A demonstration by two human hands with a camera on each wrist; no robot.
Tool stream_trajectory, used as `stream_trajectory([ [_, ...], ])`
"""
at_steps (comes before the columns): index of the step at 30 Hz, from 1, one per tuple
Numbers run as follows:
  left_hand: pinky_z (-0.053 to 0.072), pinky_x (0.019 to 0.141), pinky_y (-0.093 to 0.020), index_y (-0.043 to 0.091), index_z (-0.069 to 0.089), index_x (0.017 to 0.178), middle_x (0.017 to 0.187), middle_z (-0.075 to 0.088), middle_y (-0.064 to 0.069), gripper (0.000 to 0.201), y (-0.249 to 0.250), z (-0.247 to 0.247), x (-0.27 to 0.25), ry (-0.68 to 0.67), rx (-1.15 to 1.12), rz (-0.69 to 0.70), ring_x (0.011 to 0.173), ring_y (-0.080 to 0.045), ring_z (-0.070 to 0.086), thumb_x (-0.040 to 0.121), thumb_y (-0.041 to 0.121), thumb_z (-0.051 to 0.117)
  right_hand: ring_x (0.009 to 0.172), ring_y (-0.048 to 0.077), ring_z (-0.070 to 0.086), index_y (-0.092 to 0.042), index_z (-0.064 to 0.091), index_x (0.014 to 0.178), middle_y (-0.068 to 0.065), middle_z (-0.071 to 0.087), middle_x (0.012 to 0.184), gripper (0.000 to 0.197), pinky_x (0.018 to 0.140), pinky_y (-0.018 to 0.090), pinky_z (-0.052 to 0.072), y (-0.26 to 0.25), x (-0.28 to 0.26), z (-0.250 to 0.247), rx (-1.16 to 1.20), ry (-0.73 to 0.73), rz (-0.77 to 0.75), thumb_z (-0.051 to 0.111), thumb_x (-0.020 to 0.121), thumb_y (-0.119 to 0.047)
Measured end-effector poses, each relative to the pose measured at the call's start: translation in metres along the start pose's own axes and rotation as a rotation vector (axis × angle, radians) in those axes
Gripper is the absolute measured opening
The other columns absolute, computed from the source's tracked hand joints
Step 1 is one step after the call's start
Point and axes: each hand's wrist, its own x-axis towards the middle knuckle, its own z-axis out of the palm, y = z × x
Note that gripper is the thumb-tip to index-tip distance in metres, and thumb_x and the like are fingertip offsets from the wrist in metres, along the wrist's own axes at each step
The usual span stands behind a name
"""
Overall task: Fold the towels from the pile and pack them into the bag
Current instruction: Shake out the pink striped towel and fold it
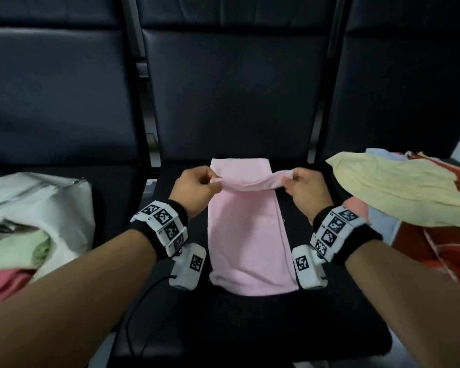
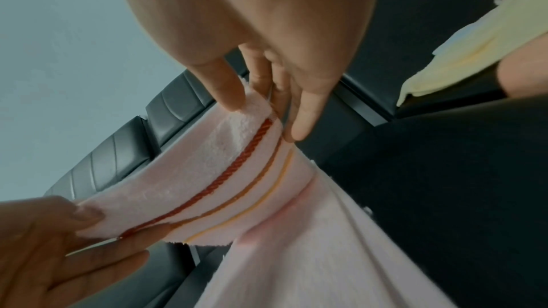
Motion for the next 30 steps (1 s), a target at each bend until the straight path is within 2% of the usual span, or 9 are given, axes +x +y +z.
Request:
stream_trajectory([
  [3,0.053,0.074,-0.036,0.02,0.062,0.07,0.084,0.074,-0.008,0.01,0.0,0.003,-0.033,-0.021,0.055,-0.026,0.077,-0.022,0.063,0.073,0.027,0.068,0.068,0.021,0.058,-0.013,0.071,0.078,0.002,0.064,0.067,0.01,0.07,0.04,0.049,0.012,-0.032,-0.003,-0.022,-0.02,0.018,0.065,0.084,-0.019],
  [7,0.043,0.064,-0.025,0.021,0.06,0.071,0.082,0.071,-0.001,0.017,-0.011,0.008,-0.068,-0.025,0.2,-0.039,0.079,-0.02,0.062,0.085,0.018,0.069,0.082,0.027,0.069,-0.02,0.072,0.079,0.0,0.072,0.075,0.012,0.083,0.046,0.058,0.026,-0.067,-0.001,-0.029,-0.054,0.048,0.063,0.078,-0.027],
  [10,0.038,0.055,-0.017,0.025,0.061,0.074,0.074,0.063,0.005,0.016,-0.025,0.014,-0.091,-0.027,0.244,-0.075,0.068,-0.011,0.056,0.088,0.019,0.067,0.088,0.026,0.07,-0.022,0.076,0.086,0.0,0.074,0.085,0.015,0.087,0.038,0.057,0.035,-0.094,0.001,-0.104,-0.08,0.056,0.063,0.087,-0.014],
  [12,0.039,0.054,-0.019,0.026,0.062,0.076,0.075,0.063,0.003,0.015,-0.035,0.02,-0.105,-0.045,0.255,-0.096,0.065,-0.012,0.055,0.088,0.02,0.067,0.089,0.024,0.07,-0.02,0.077,0.094,0.001,0.074,0.089,0.02,0.083,0.031,0.055,0.043,-0.11,0.002,-0.146,-0.097,0.056,0.061,0.089,-0.01],
  [14,0.042,0.059,-0.022,0.027,0.063,0.083,0.082,0.066,0.002,0.01,-0.041,0.024,-0.117,-0.067,0.253,-0.116,0.072,-0.016,0.058,0.085,0.021,0.071,0.09,0.023,0.069,-0.018,0.077,0.099,0.003,0.075,0.093,0.022,0.077,0.024,0.048,0.049,-0.122,0.002,-0.184,-0.108,0.059,0.06,0.09,-0.009],
  [18,0.043,0.071,-0.024,0.027,0.058,0.106,0.088,0.061,0.008,0.034,-0.047,0.03,-0.134,-0.114,0.268,-0.102,0.082,-0.016,0.061,0.08,0.02,0.079,0.102,0.023,0.067,-0.016,0.073,0.11,0.004,0.073,0.108,0.027,0.084,0.022,0.045,0.055,-0.132,0.001,-0.22,-0.094,0.06,0.062,0.088,-0.005],
  [22,0.041,0.061,-0.022,0.029,0.052,0.094,0.076,0.063,0.008,0.029,-0.044,0.033,-0.146,-0.12,0.264,-0.079,0.074,-0.011,0.06,0.082,0.029,0.079,0.107,0.024,0.063,-0.013,0.063,0.123,0.007,0.065,0.12,0.04,0.085,0.024,0.045,0.051,-0.149,0.005,-0.267,-0.067,0.046,0.07,0.084,-0.011],
  [26,0.052,0.074,-0.032,0.027,0.046,0.101,0.085,0.067,0.009,0.042,-0.043,0.034,-0.155,-0.16,0.364,-0.08,0.082,-0.014,0.064,0.079,0.035,0.081,0.103,0.023,0.062,-0.017,0.063,0.116,0.006,0.057,0.119,0.038,0.082,0.028,0.047,0.046,-0.172,0.012,-0.288,-0.045,0.013,0.076,0.08,-0.017],
  [30,0.051,0.082,-0.032,0.029,0.049,0.101,0.089,0.066,0.013,0.04,-0.045,0.032,-0.16,-0.183,0.416,-0.06,0.09,-0.019,0.062,0.078,0.03,0.082,0.102,0.019,0.064,-0.021,0.071,0.103,0.0,0.067,0.11,0.028,0.086,0.025,0.048,0.046,-0.187,0.022,-0.333,-0.167,0.035,0.078,0.077,-0.02],
])
